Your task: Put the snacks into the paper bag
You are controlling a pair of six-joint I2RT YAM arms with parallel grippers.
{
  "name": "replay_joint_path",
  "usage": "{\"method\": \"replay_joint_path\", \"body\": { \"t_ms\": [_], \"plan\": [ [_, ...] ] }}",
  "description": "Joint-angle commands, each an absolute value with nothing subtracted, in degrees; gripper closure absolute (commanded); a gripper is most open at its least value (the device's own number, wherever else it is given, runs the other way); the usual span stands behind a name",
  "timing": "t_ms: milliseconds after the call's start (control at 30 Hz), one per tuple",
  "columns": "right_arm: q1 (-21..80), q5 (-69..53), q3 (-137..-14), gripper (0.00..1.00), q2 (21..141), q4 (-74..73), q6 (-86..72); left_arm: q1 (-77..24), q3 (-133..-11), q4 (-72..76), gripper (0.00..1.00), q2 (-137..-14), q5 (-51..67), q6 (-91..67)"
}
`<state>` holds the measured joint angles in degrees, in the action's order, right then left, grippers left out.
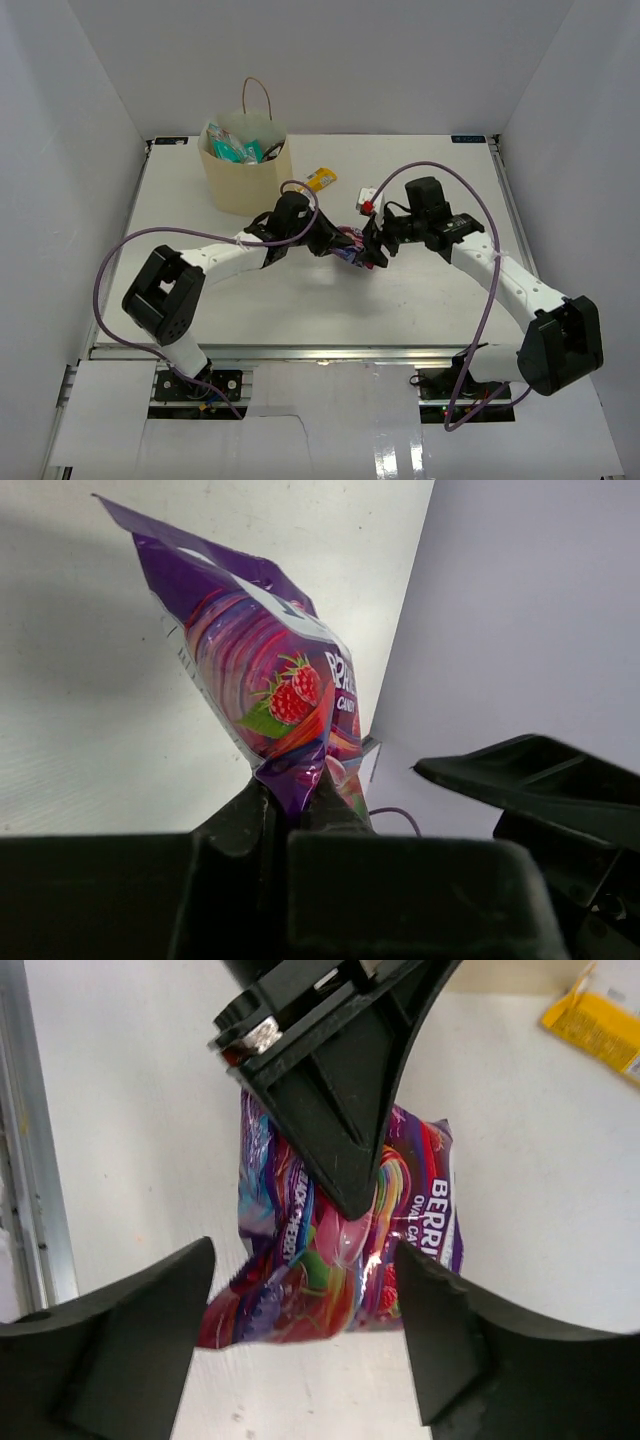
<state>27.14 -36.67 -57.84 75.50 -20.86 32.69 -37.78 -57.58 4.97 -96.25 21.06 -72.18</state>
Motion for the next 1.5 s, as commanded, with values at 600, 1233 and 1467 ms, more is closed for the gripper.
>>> {"method": "replay_joint_path", "body": {
  "t_ms": [600, 1233, 1467],
  "plan": [
    [10.90, -43.34, -65.66, 0.08, 70.49, -25.93, 30.24, -23.67, -114.95, -35.24, 0.98, -94.65, -10.28, -19.33],
    [10.37, -38.06, -64.60, 0.09, 74.97, -20.92, 21.54, -17.49, -119.63, -39.73, 1.00, -103.18, -21.53, -29.27],
    [10.72, -37.53, -66.18, 0.10, 78.74, -19.34, 19.70, -16.96, -119.71, -37.54, 0.17, -101.08, -15.05, -27.69]
  ]
}}
